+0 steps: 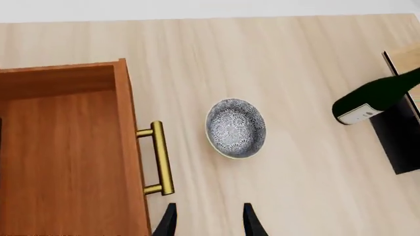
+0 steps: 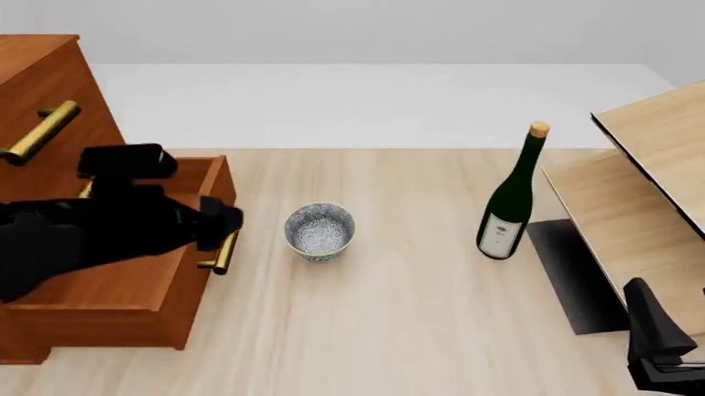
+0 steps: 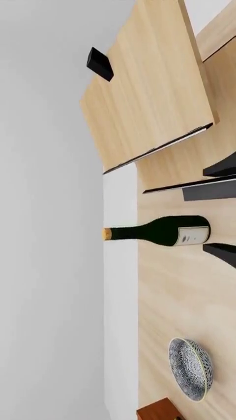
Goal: Close the bottom drawer of the cabinet and open the top drawer.
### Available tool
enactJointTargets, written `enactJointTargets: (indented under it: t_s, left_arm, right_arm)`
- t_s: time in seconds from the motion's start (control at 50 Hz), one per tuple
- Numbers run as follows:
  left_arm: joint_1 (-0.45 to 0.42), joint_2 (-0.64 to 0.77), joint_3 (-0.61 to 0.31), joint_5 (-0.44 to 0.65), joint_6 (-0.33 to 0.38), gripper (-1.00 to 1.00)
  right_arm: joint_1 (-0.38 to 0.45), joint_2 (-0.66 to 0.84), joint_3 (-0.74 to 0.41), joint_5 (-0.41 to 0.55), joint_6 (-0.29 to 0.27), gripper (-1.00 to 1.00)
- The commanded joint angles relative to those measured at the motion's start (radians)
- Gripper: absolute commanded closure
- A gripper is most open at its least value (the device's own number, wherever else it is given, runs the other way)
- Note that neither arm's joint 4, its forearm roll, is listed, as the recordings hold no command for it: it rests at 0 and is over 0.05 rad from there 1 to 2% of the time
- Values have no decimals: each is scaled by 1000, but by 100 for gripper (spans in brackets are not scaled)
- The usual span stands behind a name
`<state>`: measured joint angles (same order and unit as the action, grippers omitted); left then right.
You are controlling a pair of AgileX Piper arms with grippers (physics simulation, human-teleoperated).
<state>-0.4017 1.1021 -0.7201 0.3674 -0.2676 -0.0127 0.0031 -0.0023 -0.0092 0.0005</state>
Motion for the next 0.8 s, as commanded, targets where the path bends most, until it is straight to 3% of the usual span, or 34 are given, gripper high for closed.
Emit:
enactJointTargets:
  t_s: [0.02, 0.18, 0.22, 0.24, 0.28, 0.44, 0.54, 0.64, 0.76, 0.78, 0.8]
  left_arm:
    - [-70, 39, -27, 37, -82, -100]
    - [-116, 64, 2, 27, -156, -100]
    - [-91, 107, -8, 41, -89, -100]
    - [-91, 107, -8, 41, -89, -100]
    - [-126, 89, 14, 20, -167, -100]
    - [-99, 138, 11, 33, -109, -100]
    - [-119, 140, 18, 19, -142, -100]
    - [-96, 153, 21, 22, -118, -100]
    - [-61, 184, 18, 32, -58, -100]
    - [-22, 190, 13, 39, -13, -100]
    - [-37, 186, 14, 35, -31, -100]
  right_arm:
    - [-2, -1, 0, -1, 2, -100]
    - [0, -1, 0, -1, 5, -100]
    - [-1, -1, 0, 0, 6, -100]
    - [-1, -1, 0, 0, 6, -100]
    - [-1, -1, 0, -1, 7, -100]
    - [-1, -1, -1, 0, 12, -100]
    - [1, 0, -1, -1, 13, -100]
    - [-4, -1, -2, -1, 15, -100]
    - [-4, -1, -2, -1, 14, -100]
    - [-4, -1, -2, -1, 15, -100]
    - [-4, -1, -2, -1, 15, -100]
